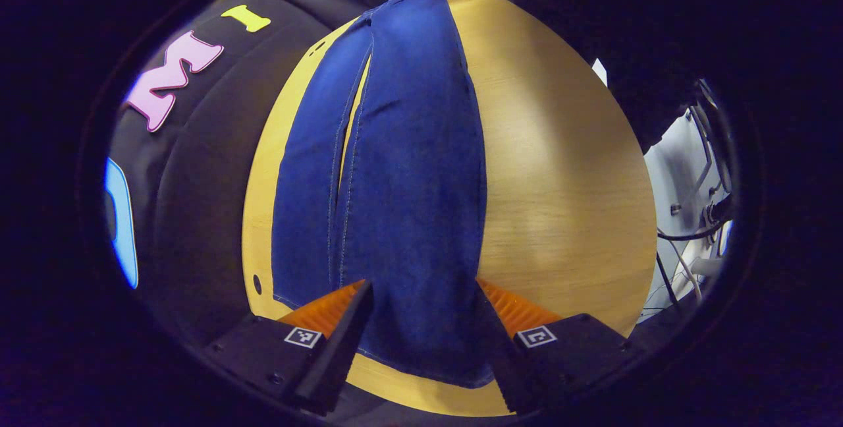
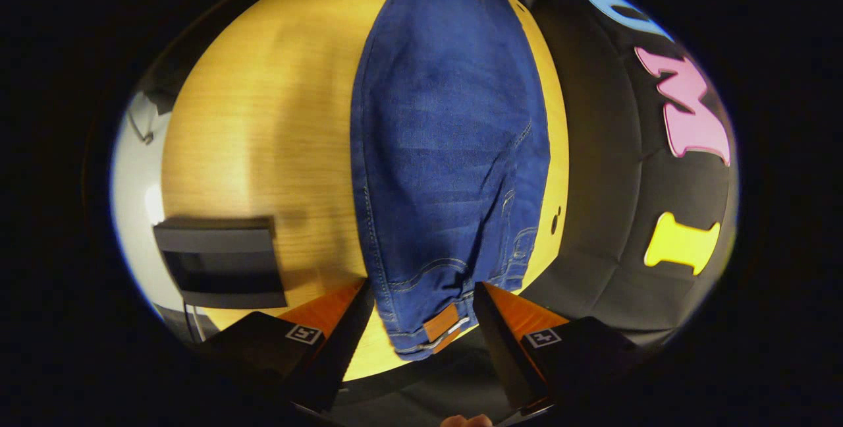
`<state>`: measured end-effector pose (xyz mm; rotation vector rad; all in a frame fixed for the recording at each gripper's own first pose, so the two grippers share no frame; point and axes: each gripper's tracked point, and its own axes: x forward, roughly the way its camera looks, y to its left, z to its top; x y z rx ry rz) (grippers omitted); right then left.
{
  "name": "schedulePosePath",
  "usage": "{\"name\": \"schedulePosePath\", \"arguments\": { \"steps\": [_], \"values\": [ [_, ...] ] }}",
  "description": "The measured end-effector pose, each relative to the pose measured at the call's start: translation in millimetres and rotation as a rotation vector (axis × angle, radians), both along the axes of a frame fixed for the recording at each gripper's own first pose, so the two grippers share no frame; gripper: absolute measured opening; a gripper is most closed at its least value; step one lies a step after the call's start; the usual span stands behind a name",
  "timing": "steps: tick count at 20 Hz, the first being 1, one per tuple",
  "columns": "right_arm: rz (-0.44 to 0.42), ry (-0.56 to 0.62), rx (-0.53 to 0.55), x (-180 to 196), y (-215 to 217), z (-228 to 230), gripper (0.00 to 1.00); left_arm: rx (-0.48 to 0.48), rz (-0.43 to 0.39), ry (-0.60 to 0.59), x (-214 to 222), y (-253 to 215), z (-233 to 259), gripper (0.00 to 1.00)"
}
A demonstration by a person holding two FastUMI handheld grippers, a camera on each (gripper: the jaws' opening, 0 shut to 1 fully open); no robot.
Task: Grasp the waist and the cuffs of the jeans and fold them to make the two legs overlap; first hold the waist and fold one-third of the jeans toward the cuffs, then hold the cuffs and fold the remaining one-third in the same direction to finish folding.
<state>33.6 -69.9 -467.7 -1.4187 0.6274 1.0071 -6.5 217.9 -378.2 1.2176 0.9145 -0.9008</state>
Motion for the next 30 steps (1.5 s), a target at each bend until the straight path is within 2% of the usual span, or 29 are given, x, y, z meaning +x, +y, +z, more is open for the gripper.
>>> {"name": "schedulePosePath", "arguments": {
  "steps": [2,3,4,5,6,7,8,10,11,14,17,20,21,23,25,27,30],
  "values": [
    [-0.018,0.002,0.003,5,3,-3,0.93,0.028,0.006,0.015,4,0,-3,0.92],
    [-0.047,0.048,-0.008,-1,4,-9,0.92,0.035,0.028,0.019,8,1,-4,0.84],
    [-0.08,0.073,-0.021,-5,4,-12,0.77,0.035,0.058,0.042,10,1,-8,0.82],
    [-0.1,0.084,-0.019,-6,6,-14,0.61,0.028,0.092,0.073,12,1,-11,0.65],
    [-0.13,0.088,-0.02,-7,8,-21,0.46,0.019,0.126,0.105,12,1,-13,0.6],
    [-0.155,0.088,-0.017,-7,10,-21,0.31,0.013,0.167,0.13,7,2,-18,0.41],
    [-0.183,0.088,-0.01,-6,9,-21,0.15,0.001,0.193,0.139,6,0,-17,0.33],
    [-0.255,0.104,0.001,-4,6,-21,0.11,-0.001,0.23,0.157,8,-2,-16,0.08],
    [-0.282,0.116,0.005,-3,5,-21,0.06,0.004,0.252,0.171,8,1,-17,0.06],
    [-0.379,0.135,0.045,4,7,-13,0.06,-0.022,0.327,0.208,12,0,-16,0.06],
    [-0.451,0.085,0.118,23,7,13,0.06,-0.05,0.357,0.236,17,-6,-6,0.06],
    [-0.504,0.05,0.198,52,13,38,0.06,-0.058,0.394,0.339,20,-8,8,0.06],
    [-0.519,0.043,0.221,64,15,48,0.03,-0.065,0.418,0.363,24,-8,14,0.07],
    [-0.569,0.019,0.279,94,19,69,0.06,-0.098,0.456,0.366,48,-5,28,0.06],
    [-0.637,0.002,0.34,124,18,89,0.02,-0.144,0.507,0.351,71,-2,40,0.06],
    [-0.683,0.012,0.383,150,22,95,0.06,-0.217,0.606,0.331,102,2,45,0.06],
    [-0.679,0.026,0.367,194,31,78,0.06,-0.289,0.783,0.324,147,12,41,0.07]
  ]
}}
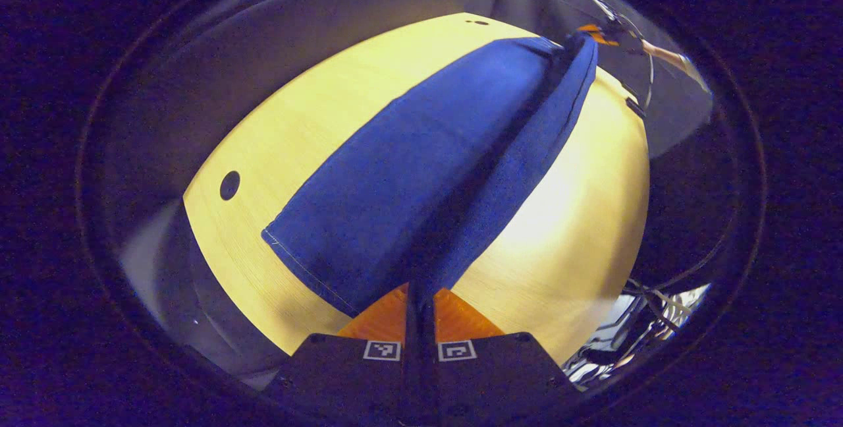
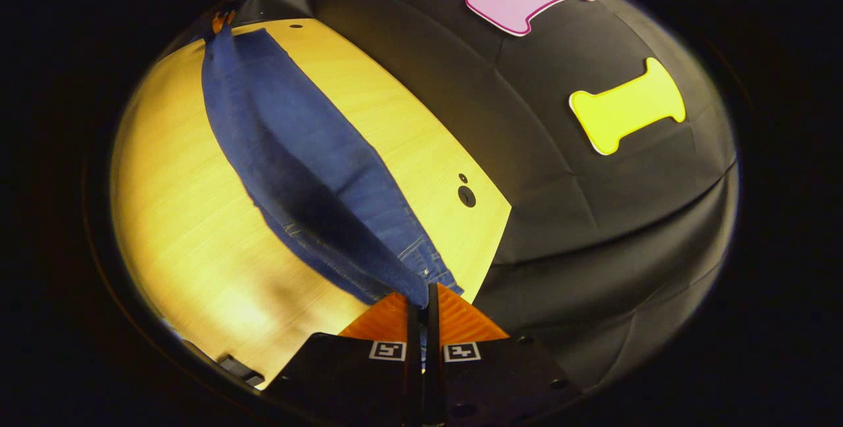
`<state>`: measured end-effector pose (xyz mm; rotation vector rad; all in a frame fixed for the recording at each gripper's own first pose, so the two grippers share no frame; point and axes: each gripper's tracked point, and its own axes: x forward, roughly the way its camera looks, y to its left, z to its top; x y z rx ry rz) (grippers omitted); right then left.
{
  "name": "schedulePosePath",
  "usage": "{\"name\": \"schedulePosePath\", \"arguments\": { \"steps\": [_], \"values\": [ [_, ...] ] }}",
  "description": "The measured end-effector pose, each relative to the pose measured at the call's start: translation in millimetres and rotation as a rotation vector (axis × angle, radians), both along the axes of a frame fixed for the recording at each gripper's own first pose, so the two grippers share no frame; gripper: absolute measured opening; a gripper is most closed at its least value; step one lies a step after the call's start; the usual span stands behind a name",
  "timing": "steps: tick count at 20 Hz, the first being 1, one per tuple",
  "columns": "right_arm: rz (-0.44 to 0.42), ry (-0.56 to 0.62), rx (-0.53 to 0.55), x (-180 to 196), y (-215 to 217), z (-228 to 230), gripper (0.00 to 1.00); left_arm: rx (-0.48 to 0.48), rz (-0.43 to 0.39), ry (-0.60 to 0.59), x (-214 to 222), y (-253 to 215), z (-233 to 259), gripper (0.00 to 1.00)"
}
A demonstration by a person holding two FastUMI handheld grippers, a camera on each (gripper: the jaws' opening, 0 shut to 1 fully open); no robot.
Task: Grasp the waist and the cuffs of the jeans and fold them to make the two legs overlap; first hold the waist and fold one-third of the jeans toward the cuffs, then hold the cuffs and fold the remaining one-third in the same direction to finish folding.
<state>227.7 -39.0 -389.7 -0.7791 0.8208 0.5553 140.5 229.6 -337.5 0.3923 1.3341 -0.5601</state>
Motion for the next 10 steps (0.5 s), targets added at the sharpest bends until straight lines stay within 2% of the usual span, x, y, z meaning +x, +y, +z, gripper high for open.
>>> {"name": "schedulePosePath", "arguments": {
  "steps": [2,4,7,10],
  "values": [
    [-0.032,0.027,-0.004,33,9,-23,0.06,0.033,0.066,0.003,29,7,-3,0.06],
    [-0.104,0.081,-0.011,56,16,-55,0.06,0.094,0.088,0.018,43,5,-16,0.06],
    [-0.21,0.187,-0.029,73,22,-107,0.06,0.179,0.104,0.029,57,-9,-18,0.07],
    [-0.318,0.251,-0.034,75,23,-134,0.07,0.218,0.216,-0.043,76,-7,-22,0.14]
  ]
}}
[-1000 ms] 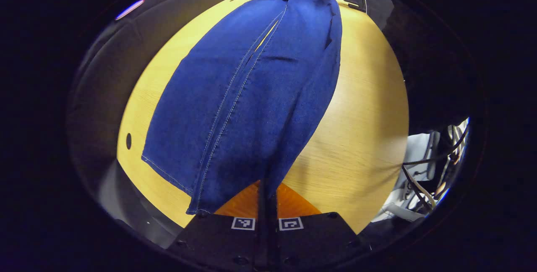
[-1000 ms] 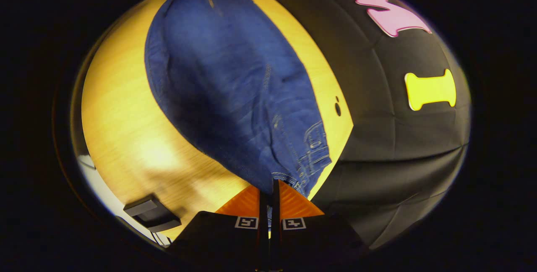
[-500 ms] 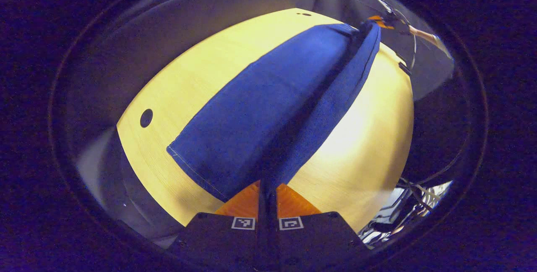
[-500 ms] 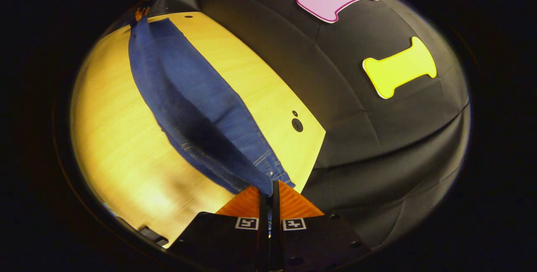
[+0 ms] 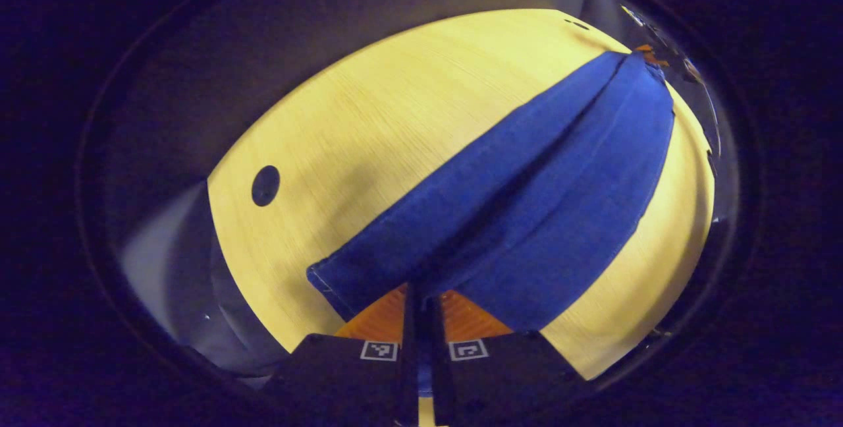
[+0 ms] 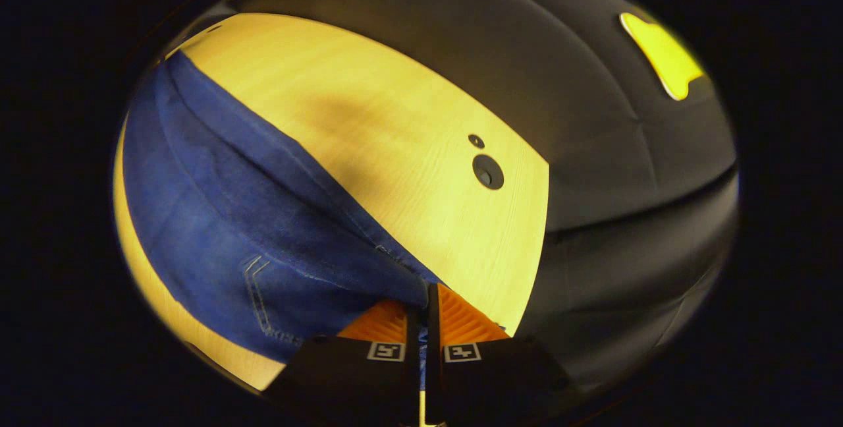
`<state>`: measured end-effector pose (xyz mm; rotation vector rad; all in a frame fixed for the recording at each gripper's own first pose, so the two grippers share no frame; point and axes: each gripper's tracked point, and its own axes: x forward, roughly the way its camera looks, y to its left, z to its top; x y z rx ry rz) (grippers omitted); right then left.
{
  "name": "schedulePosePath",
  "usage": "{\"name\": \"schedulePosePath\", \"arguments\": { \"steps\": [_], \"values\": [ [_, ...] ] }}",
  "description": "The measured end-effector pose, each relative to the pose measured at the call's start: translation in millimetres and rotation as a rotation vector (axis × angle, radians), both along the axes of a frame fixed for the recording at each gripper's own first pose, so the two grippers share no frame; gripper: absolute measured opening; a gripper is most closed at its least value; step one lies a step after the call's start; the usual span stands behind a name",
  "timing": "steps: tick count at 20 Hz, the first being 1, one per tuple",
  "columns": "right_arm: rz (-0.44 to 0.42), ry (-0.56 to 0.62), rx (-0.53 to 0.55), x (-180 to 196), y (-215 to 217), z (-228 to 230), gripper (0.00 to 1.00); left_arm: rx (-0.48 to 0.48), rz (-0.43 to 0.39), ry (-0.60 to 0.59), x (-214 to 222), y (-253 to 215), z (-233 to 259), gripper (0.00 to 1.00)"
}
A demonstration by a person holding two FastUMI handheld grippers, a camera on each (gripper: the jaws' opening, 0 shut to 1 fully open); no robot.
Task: Grasp the waist and the cuffs of the jeans and fold them to make the two legs overlap; first hold the waist and fold one-third of the jeans toward the cuffs, then hold the cuffs and fold the remaining one-third in the same direction to finish folding.
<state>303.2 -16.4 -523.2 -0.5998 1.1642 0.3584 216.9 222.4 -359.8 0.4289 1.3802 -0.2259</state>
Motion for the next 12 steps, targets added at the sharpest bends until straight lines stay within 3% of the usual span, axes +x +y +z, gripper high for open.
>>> {"name": "schedulePosePath", "arguments": {
  "steps": [1,2,4,6,8,12],
  "values": [
    [-0.031,0.004,0.024,2,2,-5,0.1,0.021,0.033,-0.035,3,5,1,0.35],
    [-0.051,-0.008,0.039,9,4,-6,0.3,0.039,0.052,-0.063,4,14,3,0.55],
    [-0.068,-0.033,0.041,16,-1,2,0.39,0.064,0.098,-0.14,7,22,15,0.97],
    [-0.068,-0.092,0.039,29,-12,21,0.75,0.049,0.141,-0.247,14,23,31,0.98],
    [-0.098,-0.151,0.054,32,-30,50,0.99,-0.007,0.172,-0.358,16,18,58,0.98],
    [-0.307,-0.154,0.167,17,-62,92,0.98,-0.219,0.239,-0.613,21,-9,116,0.98]
  ]
}}
